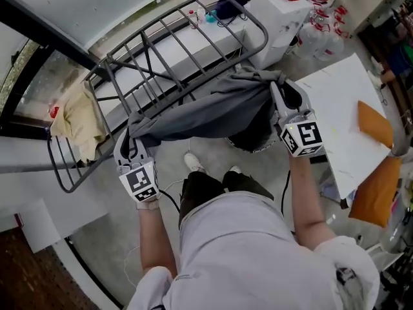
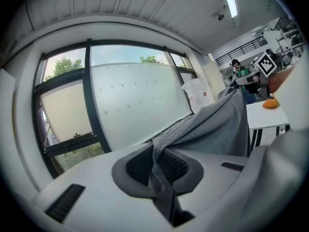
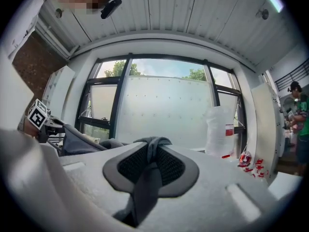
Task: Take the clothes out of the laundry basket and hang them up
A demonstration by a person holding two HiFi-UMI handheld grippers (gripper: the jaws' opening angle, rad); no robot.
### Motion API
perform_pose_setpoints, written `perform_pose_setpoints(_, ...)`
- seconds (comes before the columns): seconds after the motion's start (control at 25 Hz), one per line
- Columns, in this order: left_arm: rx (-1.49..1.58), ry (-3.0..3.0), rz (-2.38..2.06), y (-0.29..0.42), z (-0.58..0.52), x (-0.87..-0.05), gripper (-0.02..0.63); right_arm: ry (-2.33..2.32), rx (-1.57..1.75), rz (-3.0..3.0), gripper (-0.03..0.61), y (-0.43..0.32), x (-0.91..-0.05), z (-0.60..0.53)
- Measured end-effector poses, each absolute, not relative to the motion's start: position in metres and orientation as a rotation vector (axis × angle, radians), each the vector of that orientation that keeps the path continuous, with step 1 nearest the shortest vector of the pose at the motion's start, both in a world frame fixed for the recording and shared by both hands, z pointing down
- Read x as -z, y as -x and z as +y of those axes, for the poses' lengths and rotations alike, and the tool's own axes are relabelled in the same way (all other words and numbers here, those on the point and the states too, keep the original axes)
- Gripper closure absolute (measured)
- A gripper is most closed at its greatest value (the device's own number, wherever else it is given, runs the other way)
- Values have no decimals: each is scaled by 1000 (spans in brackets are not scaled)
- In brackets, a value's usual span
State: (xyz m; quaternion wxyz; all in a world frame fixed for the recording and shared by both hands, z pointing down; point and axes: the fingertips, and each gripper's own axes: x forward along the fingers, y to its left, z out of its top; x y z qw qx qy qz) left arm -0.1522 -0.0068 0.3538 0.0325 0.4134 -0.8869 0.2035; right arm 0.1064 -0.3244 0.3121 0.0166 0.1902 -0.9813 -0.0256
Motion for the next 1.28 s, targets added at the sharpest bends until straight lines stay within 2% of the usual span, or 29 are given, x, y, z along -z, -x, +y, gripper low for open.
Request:
perform_pose_setpoints(0.28,-731,-1112,-2926,203,40,-304,589,-467,174,-3140,518,-29,-274,-296)
perform_pose_setpoints(0.6,-653,-1024,-3072,311,66,-251,589,-479,359,-3140,518,95,-234,-272)
perform_pose_setpoints(0.92,-680,-1081,-3122,401,53,-232,589,-578,541,-3069,518,193,-226,-278)
perform_pose_setpoints(1.28,-715,-1044,-3178,475,14,-189,589,-545,646,-3115,518,278,-174,-322)
